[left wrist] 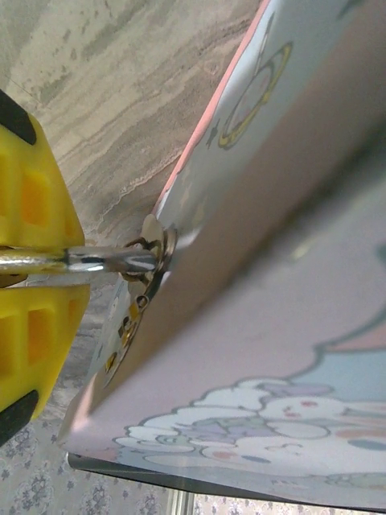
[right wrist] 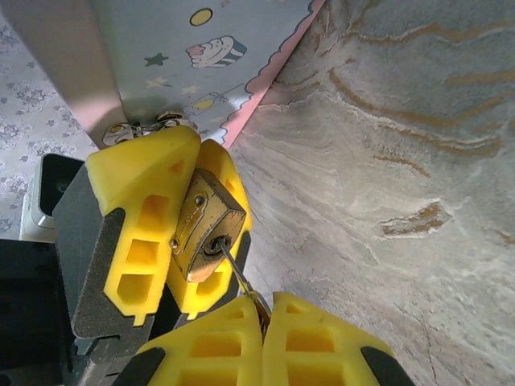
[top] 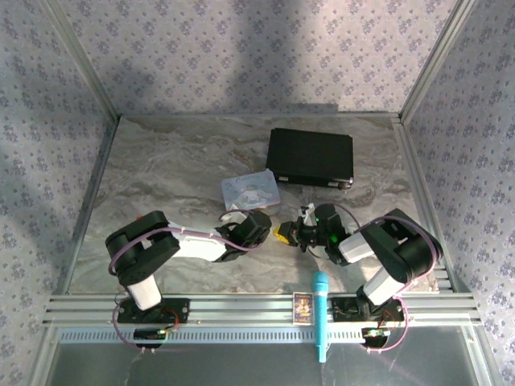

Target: Unlock the padlock with the key

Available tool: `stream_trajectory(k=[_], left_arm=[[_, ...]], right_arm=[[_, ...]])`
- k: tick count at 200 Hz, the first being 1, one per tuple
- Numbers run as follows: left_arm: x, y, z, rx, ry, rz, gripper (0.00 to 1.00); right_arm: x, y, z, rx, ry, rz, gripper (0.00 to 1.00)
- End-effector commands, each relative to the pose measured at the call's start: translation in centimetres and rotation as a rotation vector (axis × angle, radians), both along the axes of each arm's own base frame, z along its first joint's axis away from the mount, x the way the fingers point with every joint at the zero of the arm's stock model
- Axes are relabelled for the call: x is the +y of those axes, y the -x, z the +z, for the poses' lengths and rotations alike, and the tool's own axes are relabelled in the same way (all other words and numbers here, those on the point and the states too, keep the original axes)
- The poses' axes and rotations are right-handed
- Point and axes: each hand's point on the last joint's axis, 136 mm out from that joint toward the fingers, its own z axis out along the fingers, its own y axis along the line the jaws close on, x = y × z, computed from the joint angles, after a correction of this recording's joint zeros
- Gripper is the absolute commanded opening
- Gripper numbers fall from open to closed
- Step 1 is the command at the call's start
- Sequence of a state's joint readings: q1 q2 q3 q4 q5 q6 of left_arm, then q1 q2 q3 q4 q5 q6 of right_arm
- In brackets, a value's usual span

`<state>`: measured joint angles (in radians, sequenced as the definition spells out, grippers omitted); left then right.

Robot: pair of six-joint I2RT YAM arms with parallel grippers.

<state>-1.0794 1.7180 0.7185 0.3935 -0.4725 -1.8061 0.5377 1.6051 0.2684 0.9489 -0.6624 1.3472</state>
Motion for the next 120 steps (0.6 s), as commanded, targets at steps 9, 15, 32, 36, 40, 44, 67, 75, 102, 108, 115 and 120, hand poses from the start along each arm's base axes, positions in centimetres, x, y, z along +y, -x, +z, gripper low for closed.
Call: stream_trajectory(k=[9, 15, 32, 36, 40, 44, 67, 75, 102, 108, 115, 120], left_arm=[[-7.3, 3.7, 2.8, 0.019, 0.243, -0.285, 0.00], [-7.5, 3.8, 2.5, 0.016, 0.239, -0.303, 0.00], [-7.9, 4.0, 2.1, 0.012, 0.262, -0.326, 0.00], [-7.9, 4.0, 2.1, 0.008, 0.267, -0.327, 0.00], [-7.8, 4.0, 2.0, 0.007, 0.267, -0.326, 0.00], [-7.7, 4.0, 2.0, 0.002, 0.263, -0.328, 0.00], [-7.0, 4.2, 1.8, -0.001, 0.217, -0.335, 0.00], [-6.8, 4.3, 2.0, -0.006, 0.211, -0.335, 0.00], [-6.0, 4.4, 2.2, -0.015, 0.213, -0.325, 0.00], [-6.0, 4.4, 2.2, -0.015, 0.212, -0.326, 0.00], [-6.0, 4.4, 2.1, -0.011, 0.210, -0.326, 0.00], [-6.1, 4.4, 2.2, -0.014, 0.215, -0.329, 0.00]], right_arm=[[1.9, -2.6, 5.1, -0.145, -0.143, 0.048, 0.00], [1.9, -2.5, 5.1, -0.139, -0.148, 0.062, 0.00], [1.6, -2.5, 4.5, -0.112, -0.139, 0.075, 0.00], [1.6, -2.5, 4.4, -0.109, -0.135, 0.083, 0.00], [1.6, -2.5, 4.2, -0.104, -0.130, 0.085, 0.00], [1.4, -2.5, 4.1, -0.099, -0.128, 0.084, 0.00], [0.8, -2.8, 3.6, -0.083, -0.125, 0.080, 0.00], [0.6, -2.8, 3.3, -0.076, -0.116, 0.079, 0.00], [-0.4, -3.1, 2.0, -0.051, -0.096, 0.064, 0.00], [-0.5, -3.2, 2.0, -0.052, -0.100, 0.060, 0.00], [-0.5, -3.3, 1.9, -0.047, -0.102, 0.060, 0.00], [-0.5, -3.3, 1.8, -0.047, -0.101, 0.062, 0.00]])
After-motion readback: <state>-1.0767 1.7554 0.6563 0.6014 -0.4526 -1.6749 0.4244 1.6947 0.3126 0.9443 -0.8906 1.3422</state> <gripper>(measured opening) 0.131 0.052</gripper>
